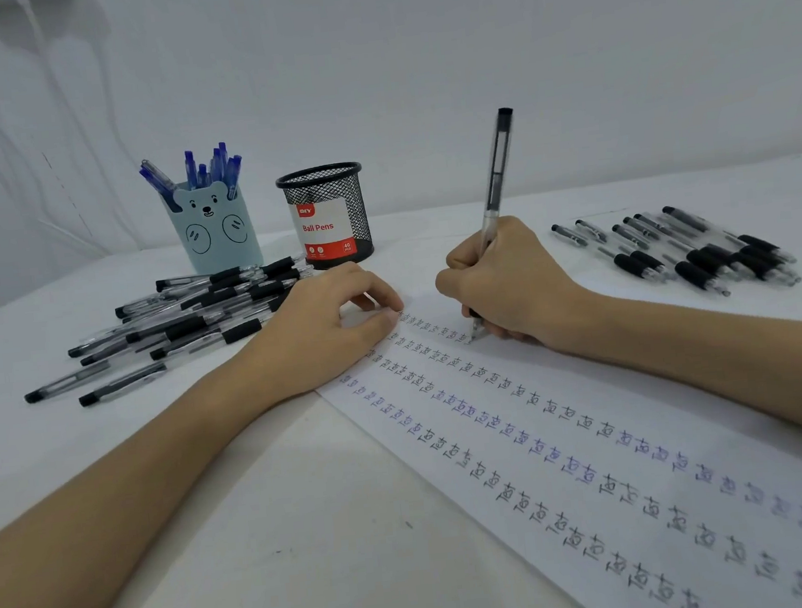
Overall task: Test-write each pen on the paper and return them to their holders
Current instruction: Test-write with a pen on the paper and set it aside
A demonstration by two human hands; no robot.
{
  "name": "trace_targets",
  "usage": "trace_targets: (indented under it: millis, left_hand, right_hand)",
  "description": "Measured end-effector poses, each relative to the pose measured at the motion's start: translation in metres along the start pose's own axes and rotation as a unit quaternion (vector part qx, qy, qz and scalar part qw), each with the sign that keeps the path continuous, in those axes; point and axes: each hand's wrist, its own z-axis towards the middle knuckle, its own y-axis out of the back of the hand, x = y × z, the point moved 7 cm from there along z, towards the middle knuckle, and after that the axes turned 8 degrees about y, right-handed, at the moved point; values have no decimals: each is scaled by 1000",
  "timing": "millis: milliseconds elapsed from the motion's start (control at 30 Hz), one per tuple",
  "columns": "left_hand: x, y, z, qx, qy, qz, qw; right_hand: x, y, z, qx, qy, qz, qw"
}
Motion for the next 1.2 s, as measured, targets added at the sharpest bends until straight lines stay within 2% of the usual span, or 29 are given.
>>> trace_targets:
  millis: [567, 667, 800, 1000, 1200]
  left_hand:
    - [0, -1, 0, 9, 12, 6, 1000]
    - [1, -1, -1, 14, 17, 15, 1000]
    - [0, 1, -3, 21, 27, 39, 999]
    - [-13, -6, -9, 77, 5, 60, 995]
    - [-13, -6, -10, 78, 7, 54, 995]
  right_hand:
    - [-2, 3, -1, -24, -25, -9, 999]
    - [-11, 7, -1, -43, -79, 50, 995]
    - [-17, 13, 2, -19, -147, 118, 982]
    - [-15, 28, 9, 3, -123, 87, 989]
    - [-18, 32, 9, 16, -104, 89, 990]
